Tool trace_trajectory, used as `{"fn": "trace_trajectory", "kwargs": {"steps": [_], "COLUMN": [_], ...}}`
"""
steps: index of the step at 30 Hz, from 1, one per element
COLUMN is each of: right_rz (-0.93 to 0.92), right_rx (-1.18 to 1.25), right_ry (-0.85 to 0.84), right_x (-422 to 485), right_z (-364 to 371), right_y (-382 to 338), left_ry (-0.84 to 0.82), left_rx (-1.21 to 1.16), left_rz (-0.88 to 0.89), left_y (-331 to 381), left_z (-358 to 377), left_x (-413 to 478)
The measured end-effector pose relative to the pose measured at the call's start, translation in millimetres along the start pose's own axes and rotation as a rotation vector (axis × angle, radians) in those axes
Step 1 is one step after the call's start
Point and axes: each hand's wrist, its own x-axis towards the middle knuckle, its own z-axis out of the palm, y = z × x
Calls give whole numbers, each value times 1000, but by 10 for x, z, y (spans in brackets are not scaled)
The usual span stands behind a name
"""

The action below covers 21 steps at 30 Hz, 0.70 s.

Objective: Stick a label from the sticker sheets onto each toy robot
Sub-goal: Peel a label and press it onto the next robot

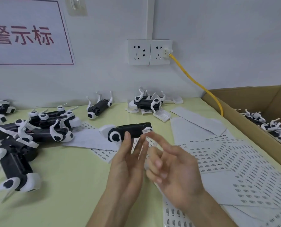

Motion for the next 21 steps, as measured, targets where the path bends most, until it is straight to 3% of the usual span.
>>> {"fn": "trace_trajectory", "kwargs": {"steps": [5,9,14,21], "right_rz": [59,32,-10,-33], "right_rx": [97,67,56,7], "right_ry": [128,198,241,302], "right_x": [17,24,31,57], "right_z": [12,12,2,-1], "right_y": [152,174,183,176], "left_ry": [-89,-2,1,-40], "left_rx": [24,9,122,60], "left_rz": [-166,-163,-103,-67], "left_y": [-121,-157,-252,-345], "left_z": [-35,-44,-40,-96], "left_x": [29,82,88,134]}}
